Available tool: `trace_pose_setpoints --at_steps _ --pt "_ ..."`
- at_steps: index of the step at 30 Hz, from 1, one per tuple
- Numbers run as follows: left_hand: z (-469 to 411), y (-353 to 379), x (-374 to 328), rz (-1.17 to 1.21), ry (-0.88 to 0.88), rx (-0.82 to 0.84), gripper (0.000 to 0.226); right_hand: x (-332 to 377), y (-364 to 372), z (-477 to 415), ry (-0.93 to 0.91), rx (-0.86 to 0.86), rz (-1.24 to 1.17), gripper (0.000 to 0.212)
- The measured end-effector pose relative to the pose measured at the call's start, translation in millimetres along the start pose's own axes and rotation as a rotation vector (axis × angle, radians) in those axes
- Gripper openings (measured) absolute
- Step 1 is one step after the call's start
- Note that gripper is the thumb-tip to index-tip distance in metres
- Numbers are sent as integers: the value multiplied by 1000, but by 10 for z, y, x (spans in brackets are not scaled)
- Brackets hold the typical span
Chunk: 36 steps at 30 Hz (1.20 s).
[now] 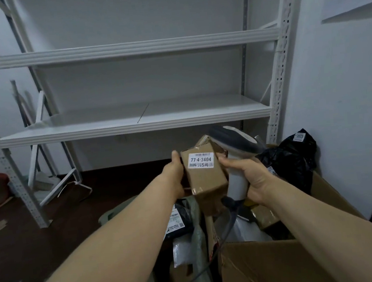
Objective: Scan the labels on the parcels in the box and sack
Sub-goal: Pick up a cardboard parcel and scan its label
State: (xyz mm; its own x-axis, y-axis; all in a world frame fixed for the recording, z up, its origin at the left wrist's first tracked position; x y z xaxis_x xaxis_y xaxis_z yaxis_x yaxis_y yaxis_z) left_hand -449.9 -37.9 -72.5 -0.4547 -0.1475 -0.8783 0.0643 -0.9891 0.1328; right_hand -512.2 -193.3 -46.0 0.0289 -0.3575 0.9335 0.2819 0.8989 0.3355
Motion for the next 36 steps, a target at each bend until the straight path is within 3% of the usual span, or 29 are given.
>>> trace_pose_setpoints --at_steps 4,8,13,17,22,26,36 --pt "-5 80 207 93 -137 104 62 133 66 8 -41 57 36 56" --pt "110 56 238 -31 -225 251 82 131 35 -2 -47 77 -4 57" --pt "231 103 212 -114 -241 374 70 132 -62 23 -69 -22 12 44" --pt "252 135 162 -37 -215 292 66 149 -4 44 -93 -71 86 29" --pt "152 0 -78 140 -69 141 69 151 145 107 -212 -59 275 37" --pt "-19 -251 -236 277 -13 17 71 -2 312 227 -139 103 406 8" --pt "-39 -571 -246 318 46 -131 70 -114 507 292 -110 158 369 22"
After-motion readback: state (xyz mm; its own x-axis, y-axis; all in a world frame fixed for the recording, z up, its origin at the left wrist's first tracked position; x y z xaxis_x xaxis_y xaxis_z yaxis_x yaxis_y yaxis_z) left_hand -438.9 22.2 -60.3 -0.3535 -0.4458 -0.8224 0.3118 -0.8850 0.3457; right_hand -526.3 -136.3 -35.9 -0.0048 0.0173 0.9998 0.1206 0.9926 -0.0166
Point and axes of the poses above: each hand's wrist, its own z-axis away from the middle knuckle, its own y-axis out of the palm, x = y × z, the point moved 9 cm from there along -z, towards the middle knuckle, and after that the axes turned 7 degrees about -x, right-handed, at the moved point
